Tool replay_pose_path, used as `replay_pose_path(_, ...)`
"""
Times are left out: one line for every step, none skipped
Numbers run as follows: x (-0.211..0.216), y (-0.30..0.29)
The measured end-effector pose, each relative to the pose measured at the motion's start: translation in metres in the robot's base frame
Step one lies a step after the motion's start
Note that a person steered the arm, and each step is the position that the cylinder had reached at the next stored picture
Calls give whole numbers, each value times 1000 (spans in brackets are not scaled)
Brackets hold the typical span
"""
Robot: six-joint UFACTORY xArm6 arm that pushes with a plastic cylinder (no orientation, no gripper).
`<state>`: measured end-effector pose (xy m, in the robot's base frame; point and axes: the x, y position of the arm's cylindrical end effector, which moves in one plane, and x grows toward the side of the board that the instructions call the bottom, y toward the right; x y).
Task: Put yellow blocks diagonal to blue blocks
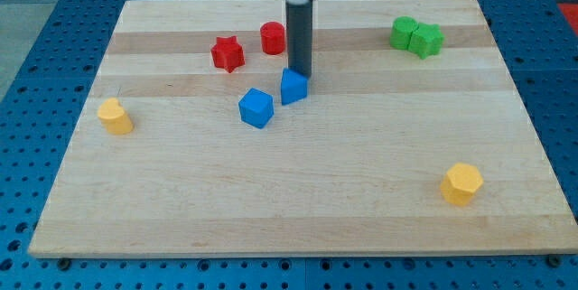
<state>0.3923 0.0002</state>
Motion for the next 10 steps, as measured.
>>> replay_pose_path(12, -29)
replay_pose_path(-8, -46)
replay_pose_path(-1, -129)
replay_pose_path(-2, -232)
replay_pose_path(27, -267)
replay_pose_path(54, -250)
replay_pose_path(72, -175)
replay_pose_path(95, -163)
replay_pose_path(93, -222)
replay_pose_path(118, -249)
